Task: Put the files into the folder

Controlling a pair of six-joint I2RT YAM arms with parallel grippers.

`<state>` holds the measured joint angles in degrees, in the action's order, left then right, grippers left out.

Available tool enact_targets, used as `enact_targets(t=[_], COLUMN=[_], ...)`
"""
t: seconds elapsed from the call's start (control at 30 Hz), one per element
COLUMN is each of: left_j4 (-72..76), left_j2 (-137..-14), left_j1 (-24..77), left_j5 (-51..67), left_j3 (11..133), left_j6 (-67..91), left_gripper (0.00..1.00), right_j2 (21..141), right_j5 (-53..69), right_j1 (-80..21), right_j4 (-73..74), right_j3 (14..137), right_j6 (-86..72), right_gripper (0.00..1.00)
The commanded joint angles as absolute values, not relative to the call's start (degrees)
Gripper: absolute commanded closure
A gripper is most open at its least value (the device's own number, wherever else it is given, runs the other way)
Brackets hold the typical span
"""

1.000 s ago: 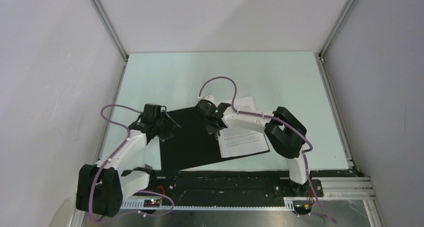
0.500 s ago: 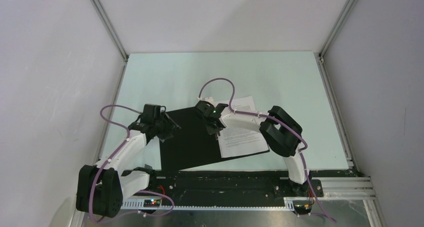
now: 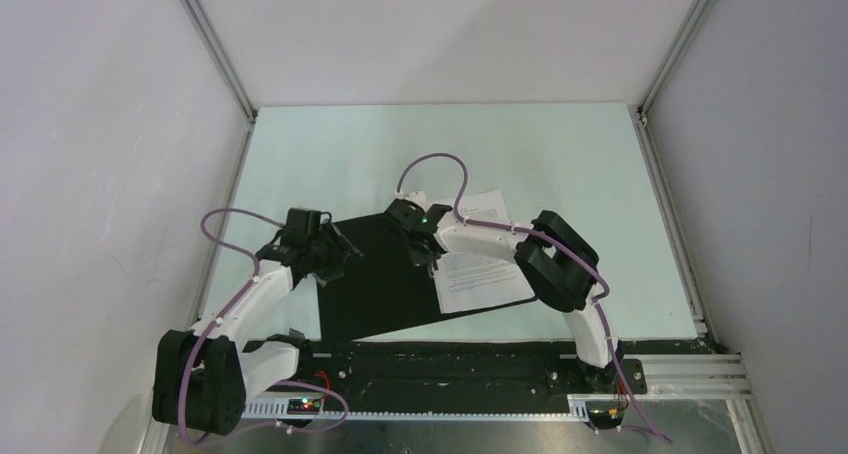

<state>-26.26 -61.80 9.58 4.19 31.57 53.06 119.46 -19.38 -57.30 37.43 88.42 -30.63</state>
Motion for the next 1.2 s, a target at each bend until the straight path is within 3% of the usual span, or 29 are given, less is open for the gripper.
enact_targets(t=[0.0, 0.33, 1.17], left_j4=[-26.07, -28.02, -27.67], left_j2=[-60.73, -67.29, -68.04], left_j1=[9.05, 8.98, 5.82], left_j5=[3.20, 7.94, 15.37], left_j3=[33.35, 41.17, 39.69], left_j6=[49.57, 38.70, 34.83], left_gripper=[0.26, 0.02, 0.00], right_j2=[117.42, 108.10, 99.29], right_j5=[-20.04, -15.29, -8.34], right_j1=[-56.00, -52.34, -45.01], right_j4=[36.07, 34.04, 34.39], right_j3=[86.92, 82.69, 78.44], right_j6=[-31.87, -27.11, -24.20], right_gripper=[1.00, 1.00, 1.00])
